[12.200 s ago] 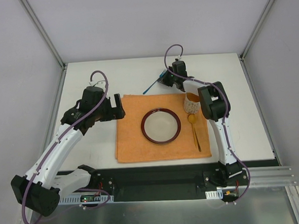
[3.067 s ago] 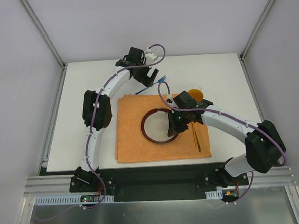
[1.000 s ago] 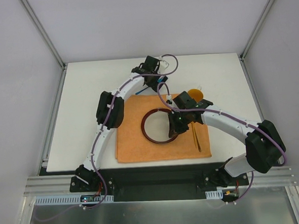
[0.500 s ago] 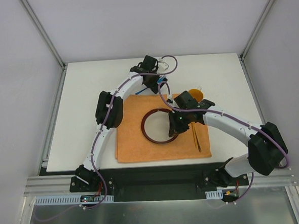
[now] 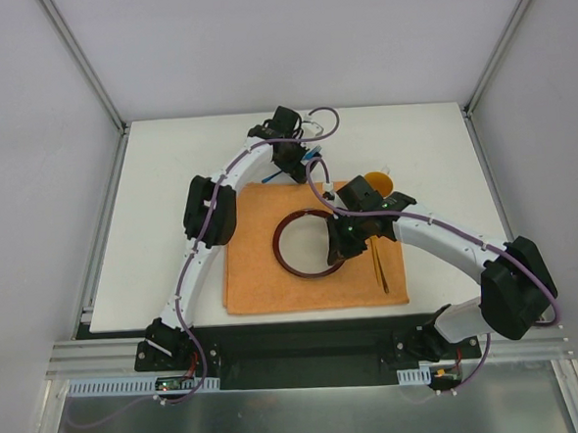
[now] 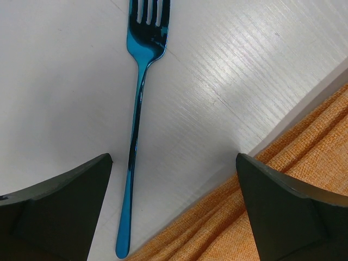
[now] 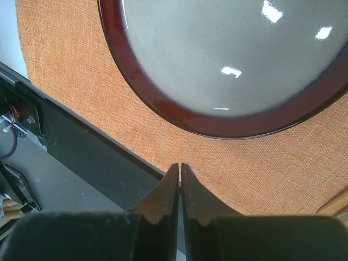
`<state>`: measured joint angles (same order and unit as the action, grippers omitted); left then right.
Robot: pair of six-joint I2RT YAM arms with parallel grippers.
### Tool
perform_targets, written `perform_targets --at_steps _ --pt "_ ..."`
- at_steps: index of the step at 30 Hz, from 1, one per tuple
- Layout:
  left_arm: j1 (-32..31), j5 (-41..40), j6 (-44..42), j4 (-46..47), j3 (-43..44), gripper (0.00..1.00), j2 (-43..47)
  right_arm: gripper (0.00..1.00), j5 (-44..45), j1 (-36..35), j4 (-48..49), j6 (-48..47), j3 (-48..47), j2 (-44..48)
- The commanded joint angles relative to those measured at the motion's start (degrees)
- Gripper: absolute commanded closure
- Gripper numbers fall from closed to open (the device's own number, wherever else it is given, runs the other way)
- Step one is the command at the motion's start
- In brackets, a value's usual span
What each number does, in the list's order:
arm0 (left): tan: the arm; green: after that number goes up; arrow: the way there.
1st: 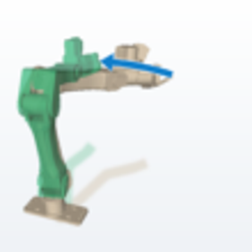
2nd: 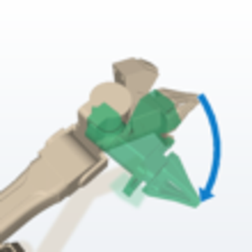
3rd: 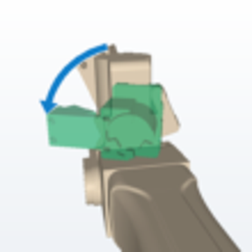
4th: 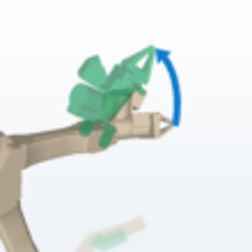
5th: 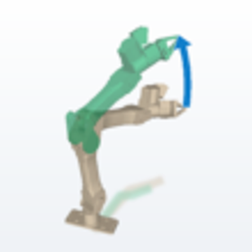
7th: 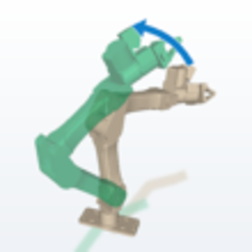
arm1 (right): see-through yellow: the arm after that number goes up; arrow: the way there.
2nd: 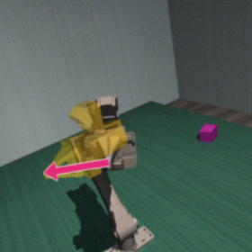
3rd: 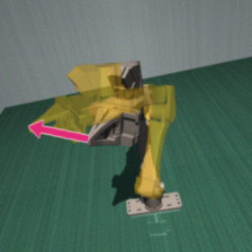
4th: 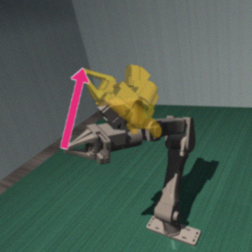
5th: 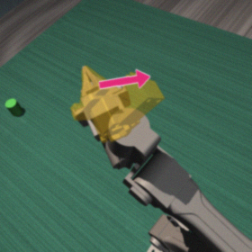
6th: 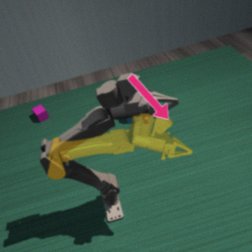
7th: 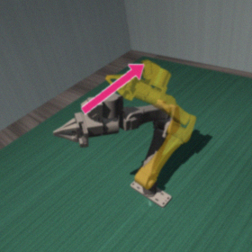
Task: Set the dinner table for one person
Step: Pick up the fork at the center of the board.
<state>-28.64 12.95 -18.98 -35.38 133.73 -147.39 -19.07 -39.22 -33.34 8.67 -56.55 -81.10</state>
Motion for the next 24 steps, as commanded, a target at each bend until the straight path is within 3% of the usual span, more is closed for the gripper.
perform_targets --at_steps 1,3,5,8,14,15,16,24 --pt "-0.2 -1.5 1.0 -3.6 1.7 0.05 -2.2 0.93 0.2 -0.2 -0.7 -0.9 -0.5 1.0" --pt "-0.3 -2.6 1.4 -3.7 2.5 0.19 -2.6 0.93 -0.1 -0.3 -0.6 -1.0 -0.7 0.4" --pt "-0.3 -2.7 1.4 -3.7 2.6 0.54 -2.6 0.93 -0.4 -0.3 -0.5 -1.0 -1.2 0.0" --pt "-0.3 -2.6 1.4 -3.8 2.7 0.77 -2.7 0.92 -0.4 -0.2 -0.5 -1.0 -1.4 -0.2" --pt "-0.3 -2.4 1.2 -3.9 2.7 0.83 -2.7 0.92 -0.2 -0.3 -0.5 -1.0 -1.1 0.1" --pt "-0.3 -2.4 1.3 -3.9 2.7 0.95 -2.7 0.93 -0.1 -0.2 -0.5 -1.0 -1.1 0.0" --pt "-0.3 -2.5 1.1 -3.9 2.8 1.0 -2.8 0.93 -0.3 -0.2 -0.5 -0.8 -1.1 -0.1" --pt "-0.2 -2.2 3.7 -3.4 3.1 1.0 -1.3 0.93 -0.1 -0.3 -0.4 -0.8 -0.8 0.2"
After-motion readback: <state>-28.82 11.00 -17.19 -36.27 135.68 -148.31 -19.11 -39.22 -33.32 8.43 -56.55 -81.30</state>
